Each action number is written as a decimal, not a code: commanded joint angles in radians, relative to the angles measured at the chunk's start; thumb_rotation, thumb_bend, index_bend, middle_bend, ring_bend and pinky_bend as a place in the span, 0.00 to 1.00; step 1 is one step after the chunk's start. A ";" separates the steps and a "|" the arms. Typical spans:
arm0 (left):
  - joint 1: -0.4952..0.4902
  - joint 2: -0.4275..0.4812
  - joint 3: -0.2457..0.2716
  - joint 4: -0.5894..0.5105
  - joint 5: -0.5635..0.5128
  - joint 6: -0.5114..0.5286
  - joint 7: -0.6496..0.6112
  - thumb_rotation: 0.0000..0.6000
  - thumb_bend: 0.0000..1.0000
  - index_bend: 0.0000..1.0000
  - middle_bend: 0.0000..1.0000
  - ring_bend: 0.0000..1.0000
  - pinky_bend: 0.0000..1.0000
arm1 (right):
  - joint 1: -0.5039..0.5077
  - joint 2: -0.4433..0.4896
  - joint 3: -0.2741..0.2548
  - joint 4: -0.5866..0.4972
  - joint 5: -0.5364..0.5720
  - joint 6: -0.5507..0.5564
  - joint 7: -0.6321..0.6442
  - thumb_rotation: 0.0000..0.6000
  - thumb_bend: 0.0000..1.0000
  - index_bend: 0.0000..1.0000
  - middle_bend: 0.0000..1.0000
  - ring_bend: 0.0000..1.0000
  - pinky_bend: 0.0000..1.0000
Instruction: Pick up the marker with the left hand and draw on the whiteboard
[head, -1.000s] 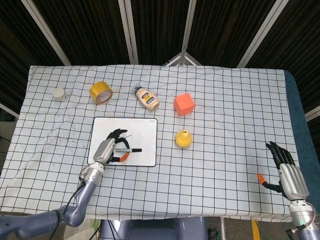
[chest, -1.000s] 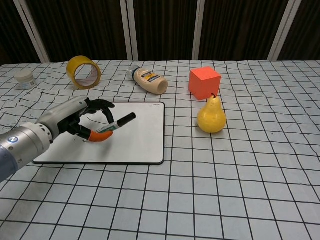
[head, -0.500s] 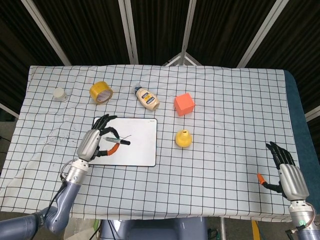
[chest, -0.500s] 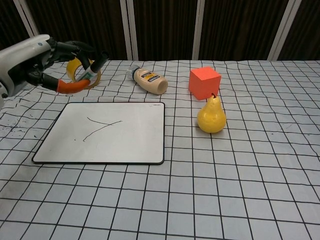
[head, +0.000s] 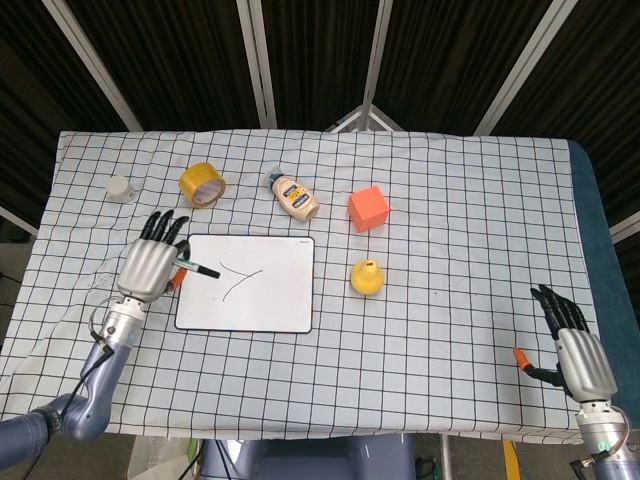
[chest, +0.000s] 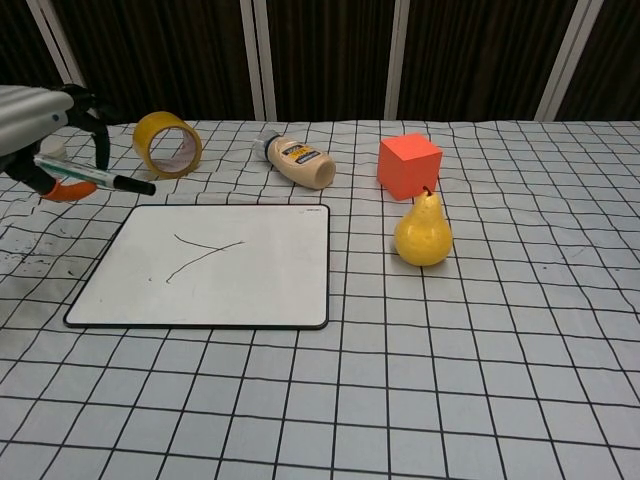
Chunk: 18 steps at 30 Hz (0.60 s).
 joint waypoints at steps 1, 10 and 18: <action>0.003 -0.021 0.011 0.068 -0.063 -0.030 0.033 1.00 0.46 0.61 0.10 0.00 0.04 | -0.001 0.000 0.000 0.000 0.001 0.000 0.001 1.00 0.32 0.00 0.00 0.00 0.00; 0.008 -0.072 0.018 0.184 -0.105 -0.052 0.035 1.00 0.40 0.56 0.06 0.00 0.03 | 0.001 -0.001 0.001 -0.001 0.004 -0.005 0.000 1.00 0.32 0.00 0.00 0.00 0.00; 0.013 -0.095 0.015 0.218 -0.119 -0.062 0.003 1.00 0.27 0.38 0.00 0.00 0.00 | 0.000 0.000 0.002 -0.002 0.006 -0.004 0.000 1.00 0.32 0.00 0.00 0.00 0.00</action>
